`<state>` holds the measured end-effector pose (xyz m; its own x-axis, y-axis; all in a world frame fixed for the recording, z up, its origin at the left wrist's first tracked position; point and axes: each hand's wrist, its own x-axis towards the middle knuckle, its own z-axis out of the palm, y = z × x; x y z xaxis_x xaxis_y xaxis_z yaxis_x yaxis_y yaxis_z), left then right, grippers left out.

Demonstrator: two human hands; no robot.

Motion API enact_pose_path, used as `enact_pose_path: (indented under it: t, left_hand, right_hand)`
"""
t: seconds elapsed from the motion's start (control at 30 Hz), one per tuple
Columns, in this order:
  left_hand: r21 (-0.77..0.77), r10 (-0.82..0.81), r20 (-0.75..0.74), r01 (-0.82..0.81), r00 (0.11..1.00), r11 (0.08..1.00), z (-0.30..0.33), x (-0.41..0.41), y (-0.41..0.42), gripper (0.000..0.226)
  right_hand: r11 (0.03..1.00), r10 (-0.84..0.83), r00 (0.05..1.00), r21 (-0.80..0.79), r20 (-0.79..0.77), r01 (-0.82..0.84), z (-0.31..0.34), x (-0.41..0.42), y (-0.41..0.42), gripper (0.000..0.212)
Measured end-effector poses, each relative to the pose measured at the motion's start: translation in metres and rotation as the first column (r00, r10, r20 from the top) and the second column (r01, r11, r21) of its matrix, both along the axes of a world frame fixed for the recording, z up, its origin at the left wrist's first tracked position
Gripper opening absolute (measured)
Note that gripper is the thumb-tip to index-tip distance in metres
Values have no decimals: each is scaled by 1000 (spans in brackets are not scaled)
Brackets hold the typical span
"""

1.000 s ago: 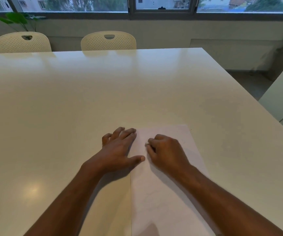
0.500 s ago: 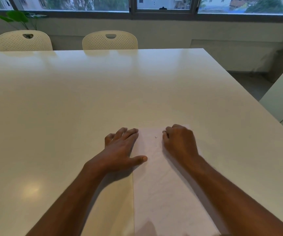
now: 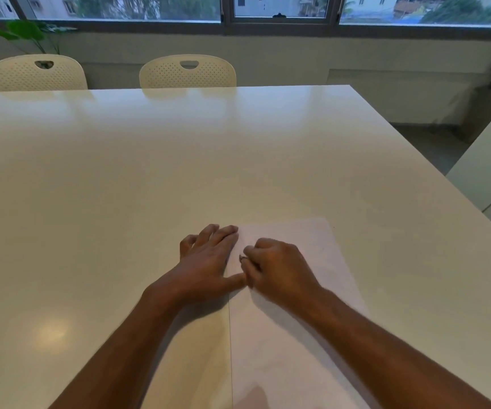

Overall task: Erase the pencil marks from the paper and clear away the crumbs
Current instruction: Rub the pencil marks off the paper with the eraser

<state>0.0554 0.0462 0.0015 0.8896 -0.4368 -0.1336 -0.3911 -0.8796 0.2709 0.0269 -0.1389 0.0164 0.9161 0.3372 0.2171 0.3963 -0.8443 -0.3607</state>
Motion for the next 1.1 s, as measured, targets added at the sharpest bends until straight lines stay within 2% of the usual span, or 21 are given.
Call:
enact_pose_path:
  t: [0.03, 0.13, 0.17, 0.23, 0.3, 0.33, 0.37, 0.47, 0.5, 0.57, 0.63, 0.67, 0.8, 0.87, 0.93, 0.97, 1.1]
  left_hand:
    - [1, 1, 0, -1, 1000, 1000, 0, 0, 0, 99]
    - [-11, 12, 3, -12, 1000, 1000, 1, -2, -1, 95]
    - [-17, 14, 8, -14, 1000, 1000, 1, -2, -1, 95]
    - [-19, 7, 4, -7, 1000, 1000, 2, -2, -1, 95]
    - [-19, -3, 1, 3, 1000, 1000, 3, -2, -1, 94]
    - [-20, -3, 3, 3, 1000, 1000, 3, -2, -1, 94]
    - [-19, -2, 6, 2, 1000, 1000, 2, -2, -1, 94]
    - [-7, 10, 10, -10, 1000, 1000, 0, -1, 0, 96]
    - [-8, 12, 8, -12, 1000, 1000, -1, -1, 0, 96]
    - [-21, 8, 2, -8, 1000, 1000, 0, -1, 0, 96]
    - [-28, 3, -6, -3, 1000, 1000, 3, -1, -1, 94]
    - [-25, 5, -6, -5, 1000, 1000, 3, -1, -1, 93]
    - [10, 11, 6, -11, 1000, 1000, 1, -1, -2, 95]
    - [-8, 7, -2, -7, 1000, 1000, 3, -1, -2, 94]
    - [-37, 3, -15, -3, 1000, 999, 5, -2, -2, 93]
    - [-42, 2, -13, -3, 1000, 999, 5, -2, -2, 92]
    - [-3, 13, 0, -13, 1000, 1000, 2, -2, -2, 95]
  right_hand:
    - [1000, -24, 1000, -4, 3, 24, 0, 7, -5, 28]
    - [960, -278, 957, 2, 83, 279, 0, 33, -30, 30]
    - [956, -291, 953, -3, 88, 292, 0, 33, -29, 29]
    - [990, -135, 987, -22, 89, 138, 1, 21, -12, 26]
    - [997, 67, 998, -23, -6, -67, 3, 4, 4, 27]
    - [994, 108, 994, -32, -28, -109, 5, 4, 4, 29]
    - [995, 89, 996, -45, -18, -90, 6, 12, 0, 31]
    - [989, -140, 988, -44, 69, 143, 6, 33, -18, 29]
    - [986, -158, 984, -33, 87, 161, 5, 30, -16, 27]
    - [998, -26, 997, -47, 68, 29, 6, 18, 0, 25]
    - [991, 127, 991, -48, -30, -128, 11, 5, 12, 26]
    - [988, 139, 990, -59, -39, -141, 13, 8, 10, 27]
    - [993, -80, 994, -84, 68, 86, 13, 33, -10, 29]
    - [997, 22, 999, -79, 42, -19, 14, 24, 2, 26]
    - [981, 184, 981, -47, -63, -187, 18, 10, 14, 23]
    - [978, 197, 977, -53, -84, -202, 20, 12, 14, 23]
    - [993, -34, 998, -109, 54, 40, 18, 36, -7, 27]
